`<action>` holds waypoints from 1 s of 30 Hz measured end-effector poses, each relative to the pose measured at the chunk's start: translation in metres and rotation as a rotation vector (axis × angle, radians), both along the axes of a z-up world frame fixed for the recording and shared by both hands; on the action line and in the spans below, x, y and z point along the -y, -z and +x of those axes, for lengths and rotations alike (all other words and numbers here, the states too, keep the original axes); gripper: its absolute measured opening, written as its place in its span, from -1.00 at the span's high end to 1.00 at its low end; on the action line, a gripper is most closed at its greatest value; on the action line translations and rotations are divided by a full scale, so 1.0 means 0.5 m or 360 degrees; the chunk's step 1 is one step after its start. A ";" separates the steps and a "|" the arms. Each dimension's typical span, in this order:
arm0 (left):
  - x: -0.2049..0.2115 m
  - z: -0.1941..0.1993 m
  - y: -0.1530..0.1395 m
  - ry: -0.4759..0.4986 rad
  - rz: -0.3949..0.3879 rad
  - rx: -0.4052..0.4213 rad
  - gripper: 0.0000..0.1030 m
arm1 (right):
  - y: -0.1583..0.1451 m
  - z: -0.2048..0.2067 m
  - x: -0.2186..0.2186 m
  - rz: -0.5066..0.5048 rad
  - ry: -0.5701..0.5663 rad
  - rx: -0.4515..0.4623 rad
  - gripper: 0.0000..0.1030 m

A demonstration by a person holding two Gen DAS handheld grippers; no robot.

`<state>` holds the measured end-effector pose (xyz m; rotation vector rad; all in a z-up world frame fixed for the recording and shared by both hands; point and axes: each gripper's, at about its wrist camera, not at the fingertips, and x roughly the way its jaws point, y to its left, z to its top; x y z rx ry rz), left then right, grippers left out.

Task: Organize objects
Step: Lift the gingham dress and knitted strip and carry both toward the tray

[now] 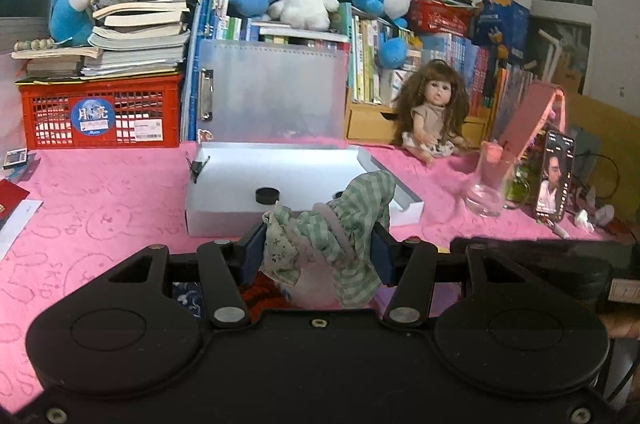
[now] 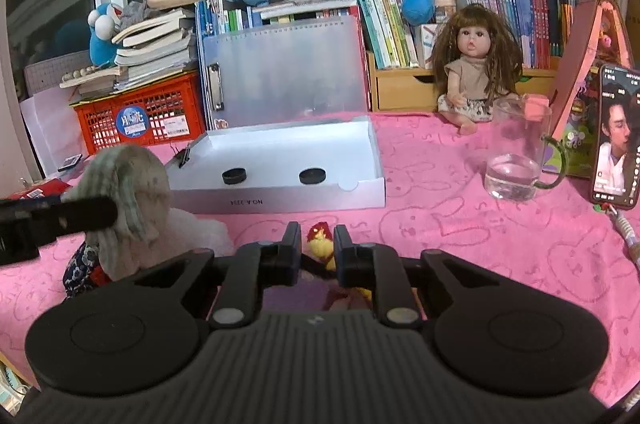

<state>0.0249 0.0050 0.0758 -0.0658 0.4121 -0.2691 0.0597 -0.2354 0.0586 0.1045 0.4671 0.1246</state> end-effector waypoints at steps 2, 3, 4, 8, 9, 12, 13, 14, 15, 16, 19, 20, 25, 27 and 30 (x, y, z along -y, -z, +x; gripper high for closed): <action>-0.004 0.002 -0.003 -0.0006 -0.0003 0.0009 -0.01 | 0.008 0.006 0.003 0.0009 0.0018 -0.0032 0.48; -0.007 0.002 -0.004 -0.0008 -0.0004 0.0012 -0.01 | 0.013 0.010 0.006 0.0018 0.0027 -0.0047 0.47; -0.008 0.003 -0.005 -0.0013 -0.0004 0.0015 -0.01 | 0.016 0.012 0.009 0.0030 0.0032 -0.0058 0.47; -0.013 0.006 -0.006 -0.0035 -0.0010 0.0015 -0.01 | 0.023 0.022 0.020 0.0060 0.0069 -0.0069 0.12; -0.015 0.008 -0.006 -0.0039 -0.0014 0.0012 -0.01 | 0.022 0.025 0.021 0.0060 0.0070 -0.0064 0.03; -0.018 0.011 -0.006 -0.0047 -0.0020 0.0009 -0.01 | 0.026 0.037 0.021 0.0060 0.0045 -0.0078 -0.24; -0.018 0.011 -0.005 -0.0049 -0.0018 0.0009 -0.01 | 0.029 0.040 0.022 0.0060 0.0045 -0.0087 -0.24; -0.017 0.011 -0.005 -0.0050 -0.0016 0.0008 -0.01 | 0.032 0.045 0.022 0.0063 0.0048 -0.0102 -0.24; -0.017 0.011 -0.005 -0.0050 -0.0016 0.0008 -0.01 | 0.036 0.049 0.023 0.0072 0.0048 -0.0119 -0.24; -0.017 0.012 -0.004 -0.0051 -0.0014 0.0006 -0.01 | 0.040 0.052 0.024 0.0088 0.0044 -0.0136 -0.24; -0.019 0.014 0.000 -0.0054 -0.0006 0.0000 -0.01 | 0.045 0.053 0.028 0.0143 0.0039 -0.0160 0.21; -0.019 0.016 0.001 -0.0056 -0.0005 -0.0005 -0.01 | 0.045 0.050 0.027 0.0145 0.0041 -0.0158 0.29; -0.022 0.021 0.006 -0.0070 -0.0011 -0.0019 -0.01 | 0.038 0.042 0.022 0.0106 0.0049 -0.0124 0.55; -0.023 0.025 0.006 -0.0076 -0.0011 -0.0020 -0.01 | 0.032 0.039 0.021 0.0096 0.0049 -0.0103 0.55; -0.027 0.033 0.005 -0.0086 -0.0020 -0.0025 -0.01 | 0.020 0.037 0.020 0.0098 0.0038 -0.0073 0.55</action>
